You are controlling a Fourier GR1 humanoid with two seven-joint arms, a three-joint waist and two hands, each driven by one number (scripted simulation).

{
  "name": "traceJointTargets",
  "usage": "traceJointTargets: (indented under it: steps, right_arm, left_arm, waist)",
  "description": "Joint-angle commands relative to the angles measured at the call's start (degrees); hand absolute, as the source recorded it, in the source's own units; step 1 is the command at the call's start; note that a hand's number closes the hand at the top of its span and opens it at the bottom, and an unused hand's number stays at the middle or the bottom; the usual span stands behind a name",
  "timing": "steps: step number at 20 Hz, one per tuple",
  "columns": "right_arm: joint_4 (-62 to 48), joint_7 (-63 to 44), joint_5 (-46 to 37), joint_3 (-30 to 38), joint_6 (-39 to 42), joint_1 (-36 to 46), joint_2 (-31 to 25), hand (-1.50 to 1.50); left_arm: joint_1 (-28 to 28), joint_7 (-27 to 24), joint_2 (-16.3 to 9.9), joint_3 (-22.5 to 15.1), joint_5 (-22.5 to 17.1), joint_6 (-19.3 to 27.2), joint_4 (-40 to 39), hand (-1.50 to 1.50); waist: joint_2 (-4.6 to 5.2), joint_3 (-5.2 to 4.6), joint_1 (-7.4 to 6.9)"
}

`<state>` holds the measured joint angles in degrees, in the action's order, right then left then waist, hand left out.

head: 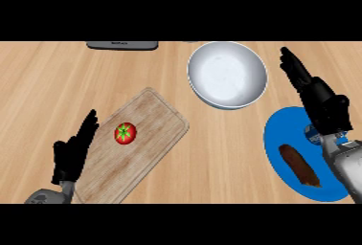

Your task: Pick the sweet potato from the plate and place it in the bowl

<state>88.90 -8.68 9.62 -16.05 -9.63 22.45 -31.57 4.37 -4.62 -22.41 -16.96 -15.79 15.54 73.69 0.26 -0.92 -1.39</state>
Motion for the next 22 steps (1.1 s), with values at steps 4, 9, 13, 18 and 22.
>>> traceJointTargets:
  steps: [4, 9, 13, 18, 22]
  right_arm:
    - [-2.5, 5.3, 14.4, -5.7, 26.6, 1.3, 0.1, 1.50]
    - [-15.8, 23.5, 10.9, 3.2, 34.7, 0.4, -10.0, -1.50]
    - [-16.7, 34.0, 13.7, 1.3, 53.3, 0.9, -13.6, -1.50]
    - [-18.0, 45.3, 2.2, 1.4, 62.0, 6.1, -22.3, -1.50]
    - [-14.3, 47.3, -7.2, -4.3, 59.5, 9.6, -24.0, -1.50]
  left_arm:
    - [6.9, -1.3, -3.6, 2.7, 3.3, 2.3, 4.9, 0.00]
    - [9.1, 1.6, -4.3, 2.6, 5.2, 5.1, 8.9, 0.00]
    - [12.8, 4.4, -5.2, 3.5, 5.5, 5.1, 8.4, 0.00]
    - [13.5, 7.3, -5.4, 3.0, 5.8, 5.2, 10.0, 0.00]
    - [14.5, 8.4, -5.8, 3.7, 5.5, 4.5, 9.2, 0.00]
  waist:
    - [0.91, 1.47, -2.89]
    - [1.05, 1.61, -1.63]
    - [1.04, 1.63, -0.92]
    - [0.56, 1.41, -1.38]
    - [0.64, 1.25, -1.84]
